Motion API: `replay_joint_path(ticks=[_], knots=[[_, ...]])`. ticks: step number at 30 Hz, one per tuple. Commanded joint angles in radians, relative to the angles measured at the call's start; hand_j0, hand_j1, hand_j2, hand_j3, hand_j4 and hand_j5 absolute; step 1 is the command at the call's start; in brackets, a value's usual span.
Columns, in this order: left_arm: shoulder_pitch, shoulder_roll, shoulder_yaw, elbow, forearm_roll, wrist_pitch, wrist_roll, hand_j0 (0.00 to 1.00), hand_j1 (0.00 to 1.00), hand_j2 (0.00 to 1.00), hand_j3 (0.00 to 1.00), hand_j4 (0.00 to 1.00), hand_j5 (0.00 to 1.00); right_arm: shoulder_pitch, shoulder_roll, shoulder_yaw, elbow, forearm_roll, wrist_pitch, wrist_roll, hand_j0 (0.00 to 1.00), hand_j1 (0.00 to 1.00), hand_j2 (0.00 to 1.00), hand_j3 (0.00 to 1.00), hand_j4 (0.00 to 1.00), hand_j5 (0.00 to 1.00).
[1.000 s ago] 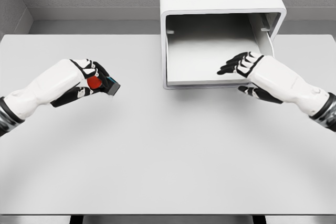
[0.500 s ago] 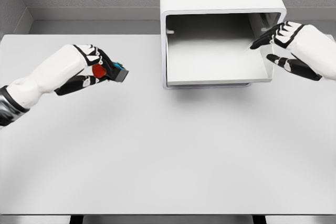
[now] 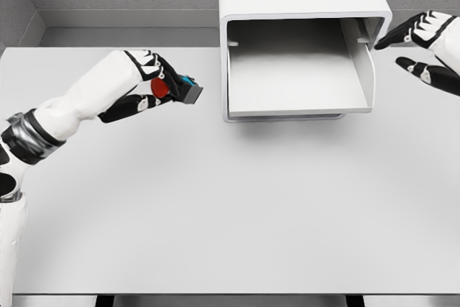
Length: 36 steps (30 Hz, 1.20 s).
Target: Slide open multi-storey tabletop storage cabinets and put open load switch and slide close multi-storey tabletop storage cabinets
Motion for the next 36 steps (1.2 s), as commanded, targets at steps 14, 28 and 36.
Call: replay_joint_path(ticks=[14, 28, 36], knots=[[-0.049, -0.095, -0.074, 0.000, -0.005, 0.003, 0.001, 0.37, 0.37, 0.37, 0.37, 0.37, 0.37, 0.067, -0.023, -0.015, 0.035, 0.002, 0.001, 0.001, 0.62, 0.62, 0.62, 0.62, 0.62, 0.62], [-0.077, -0.204, -0.110, 0.004, -0.105, 0.003, 0.001, 0.37, 0.37, 0.37, 0.37, 0.37, 0.37, 0.117, -0.029, -0.047, 0.049, 0.011, 0.001, 0.003, 0.62, 0.62, 0.62, 0.62, 0.62, 0.62], [-0.107, -0.238, -0.130, 0.035, -0.160, 0.003, 0.001, 0.37, 0.37, 0.37, 0.37, 0.37, 0.37, 0.137, -0.037, -0.047, 0.049, 0.011, 0.001, 0.035, 0.53, 0.53, 0.53, 0.53, 0.53, 0.53]])
